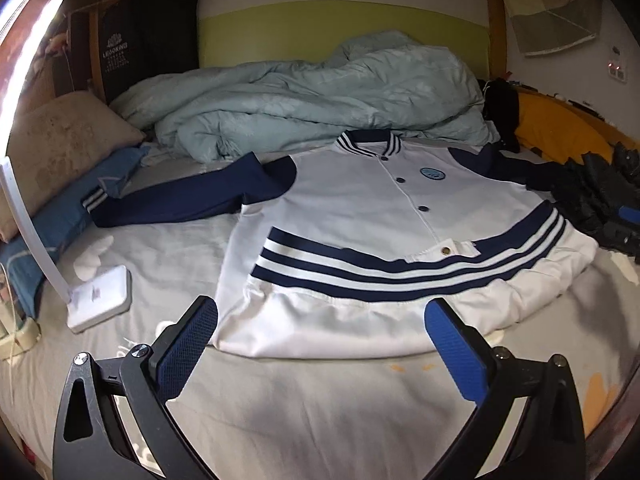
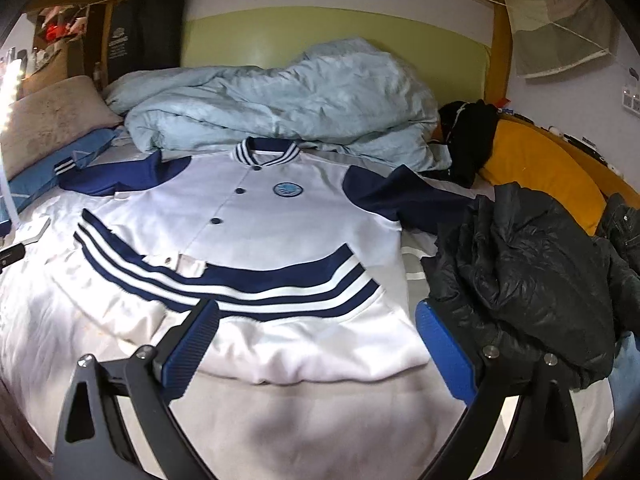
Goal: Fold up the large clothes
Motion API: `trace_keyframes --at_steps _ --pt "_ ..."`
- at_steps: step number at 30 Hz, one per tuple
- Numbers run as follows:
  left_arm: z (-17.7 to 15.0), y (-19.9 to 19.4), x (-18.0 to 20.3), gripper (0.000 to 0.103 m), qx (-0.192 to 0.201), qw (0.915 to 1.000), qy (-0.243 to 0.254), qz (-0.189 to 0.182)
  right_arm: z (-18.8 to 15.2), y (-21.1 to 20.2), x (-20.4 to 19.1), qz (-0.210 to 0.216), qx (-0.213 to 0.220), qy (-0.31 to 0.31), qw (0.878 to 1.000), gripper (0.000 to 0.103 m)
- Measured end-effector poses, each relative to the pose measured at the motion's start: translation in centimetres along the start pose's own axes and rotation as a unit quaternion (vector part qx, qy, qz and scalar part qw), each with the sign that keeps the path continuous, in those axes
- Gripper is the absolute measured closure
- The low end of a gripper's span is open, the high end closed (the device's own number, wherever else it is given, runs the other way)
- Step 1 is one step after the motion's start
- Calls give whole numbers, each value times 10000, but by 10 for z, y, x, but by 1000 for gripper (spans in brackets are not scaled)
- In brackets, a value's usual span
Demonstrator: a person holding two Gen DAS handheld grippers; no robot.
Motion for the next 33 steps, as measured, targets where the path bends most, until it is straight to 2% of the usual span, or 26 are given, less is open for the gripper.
trace_keyframes --at_steps 3,7,10,12,15,16,17,19,21,25,28,30,31,33 --pt "-4 1 1 0 -95 9999 75 -81 -5 1 -8 70 -48 -180 9998 1" --pt "-14 15 -5 0 -546 9967 -325 -506 -14 9 -24 60 -206 -628 9978 1" --pt "-21 25 -1 0 -709 9963 -209 -429 -22 13 -36 -6 -317 -1053 9939 1" --pt "-25 32 7 1 -780 9964 56 -333 -26 18 -44 -193 -368 -1354 9899 1" --pt "-34 42 25 2 -891 9936 553 -413 -32 30 -51 -1033 -471 -1684 9792 1" --pt "-39 47 36 3 -990 9906 824 -468 -36 33 -54 -1155 -449 -1916 9736 1" --pt "-45 52 47 8 -1069 9867 1160 -389 -38 35 -57 -1143 -509 -2056 9706 1" --pt "-52 58 63 10 -1055 9804 1657 -121 -45 42 -60 -1076 -692 -2291 9650 1" --pt "-56 64 69 10 -1082 9764 1868 22 -52 47 -64 -958 -843 -2493 9600 1" --pt "-57 82 61 10 -1360 9747 1750 298 -63 59 -70 -1111 -951 -2759 9500 1" --pt "-59 100 49 13 -1568 9727 1594 617 -61 70 -64 -1161 -1133 -2571 9527 1" --pt "-56 107 39 14 -1569 9756 1352 727 -58 74 -59 -1299 -1065 -2483 9540 1" --pt "-54 110 31 16 -1527 9773 1205 842 -57 76 -57 -1416 -1002 -2479 9531 1" --pt "-51 115 17 27 -1463 9776 1044 1095 -55 85 -51 -1637 -977 -2418 9514 4"
Point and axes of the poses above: each gripper's, at about its wrist camera, not at the fingertips, and y roughly the way its jaws point, x to its right, z to its top, the point moved 1 cm from there along y, roughly the way its jaws point, and after that the axes turned 5 degrees about -z, right-handed, at the moved point
